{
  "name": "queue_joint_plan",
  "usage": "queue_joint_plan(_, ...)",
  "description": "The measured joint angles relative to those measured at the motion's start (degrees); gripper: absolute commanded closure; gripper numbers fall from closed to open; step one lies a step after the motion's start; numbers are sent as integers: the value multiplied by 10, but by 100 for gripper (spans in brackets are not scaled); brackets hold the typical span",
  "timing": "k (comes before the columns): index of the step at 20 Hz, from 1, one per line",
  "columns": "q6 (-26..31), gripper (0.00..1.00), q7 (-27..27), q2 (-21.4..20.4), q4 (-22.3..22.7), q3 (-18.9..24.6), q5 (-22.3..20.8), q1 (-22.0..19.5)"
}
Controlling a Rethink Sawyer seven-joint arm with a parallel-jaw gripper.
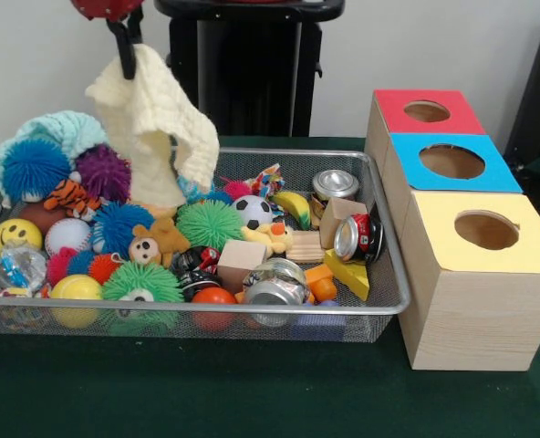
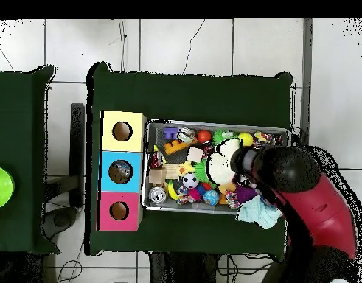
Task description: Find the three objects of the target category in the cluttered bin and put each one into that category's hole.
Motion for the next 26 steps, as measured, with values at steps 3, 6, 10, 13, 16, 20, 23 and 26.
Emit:
queue_joint_plan(3, 0, 100, 0, 2, 2, 0, -3, -22)
queue_joint_plan(6, 0, 100, 0, 3, 6, 0, -12, -40)
queue_joint_plan(10, 0, 100, 0, 3, 11, 0, -21, -48)
queue_joint_plan(13, -1, 100, 0, 2, 19, 0, -30, -53)
queue_joint_plan(16, -6, 100, 0, -1, 37, 0, -32, -52)
queue_joint_plan(20, -33, 100, 0, -10, 76, 0, -33, -31)
queue_joint_plan(23, -51, 100, 0, -15, 96, 0, -34, -13)
queue_joint_plan(26, -63, 100, 0, -16, 108, 2, -34, -14)
